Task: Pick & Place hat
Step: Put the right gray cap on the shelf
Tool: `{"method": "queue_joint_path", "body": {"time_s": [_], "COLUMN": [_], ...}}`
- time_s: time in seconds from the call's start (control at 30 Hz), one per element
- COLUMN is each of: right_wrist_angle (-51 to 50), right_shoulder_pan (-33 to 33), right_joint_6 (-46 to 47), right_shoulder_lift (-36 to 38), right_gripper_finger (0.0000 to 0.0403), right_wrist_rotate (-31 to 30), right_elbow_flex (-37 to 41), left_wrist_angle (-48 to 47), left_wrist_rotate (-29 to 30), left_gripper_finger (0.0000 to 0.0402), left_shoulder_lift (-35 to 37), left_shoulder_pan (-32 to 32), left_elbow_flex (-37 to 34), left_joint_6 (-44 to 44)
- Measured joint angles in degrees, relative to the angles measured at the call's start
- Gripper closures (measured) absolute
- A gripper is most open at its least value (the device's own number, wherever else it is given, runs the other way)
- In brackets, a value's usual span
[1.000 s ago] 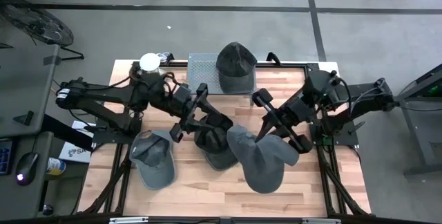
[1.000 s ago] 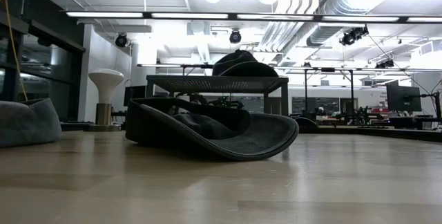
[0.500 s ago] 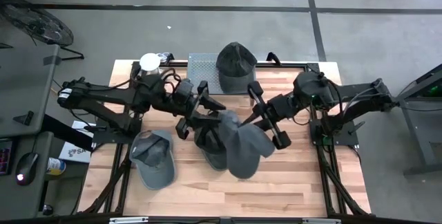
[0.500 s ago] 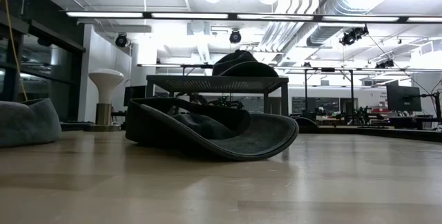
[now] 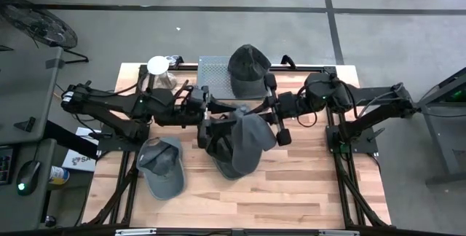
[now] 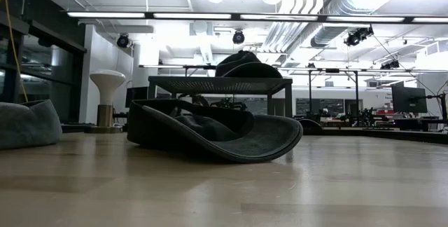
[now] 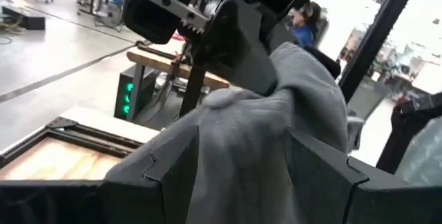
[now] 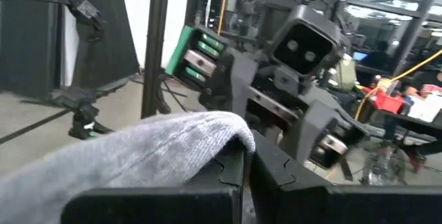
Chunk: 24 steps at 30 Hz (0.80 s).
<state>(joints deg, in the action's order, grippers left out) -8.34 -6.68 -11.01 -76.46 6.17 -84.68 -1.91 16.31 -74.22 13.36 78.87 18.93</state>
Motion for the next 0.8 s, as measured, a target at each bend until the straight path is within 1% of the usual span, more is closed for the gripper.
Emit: {"method": "queue_joint_path", "body": {"time_s": [0.13,0.27,0.37,0.43,0.53,0.63,0.7,0.8], "right_wrist_angle": [-0.6,-1.0,-2.1,-2.4,-2.4,-2.4,-2.6,-2.6], "right_shoulder_pan": [0.9,1.8,2.2,2.6,3.1,3.8,4.2,4.8], "right_joint_6": [-1.0,-1.1,-1.1,-1.2,-1.9,-2.1,-2.9,-4.1], "right_shoulder_lift": [0.0,0.0,0.0,0.0,0.0,0.0,0.0,0.0], "right_gripper_finger": [0.0403,0.0403,0.0403,0.0403,0.0403,0.0403,0.0403,0.0403], "right_wrist_rotate": [-0.8,0.4,0.4,0.4,0.4,0.3,0.0,0.1], "right_elbow_flex": [0.0,0.0,0.0,0.0,0.0,0.0,0.0,0.0], "left_wrist_angle": [-1.2,-3.1,-3.8,-4.2,-4.6,-5.2,-5.8,-5.5], "left_wrist_rotate": [1.1,1.9,2.0,2.4,3.9,8.1,10.5,12.3], "left_gripper_finger": [0.0193,0.0192,0.0186,0.0171,0.0139,0.0108,0.0095,0.0091], "left_shoulder_lift": [0.0,0.0,0.0,0.0,0.0,0.0,0.0,0.0], "left_shoulder_pan": [0.7,0.5,0.5,0.6,0.5,0.5,0.5,0.5], "left_elbow_flex": [0.0,0.0,0.0,0.0,0.0,0.0,0.0,0.0], "left_joint_6": [1.1,3.9,3.9,3.9,4.9,6.5,7.4,7.5]}}
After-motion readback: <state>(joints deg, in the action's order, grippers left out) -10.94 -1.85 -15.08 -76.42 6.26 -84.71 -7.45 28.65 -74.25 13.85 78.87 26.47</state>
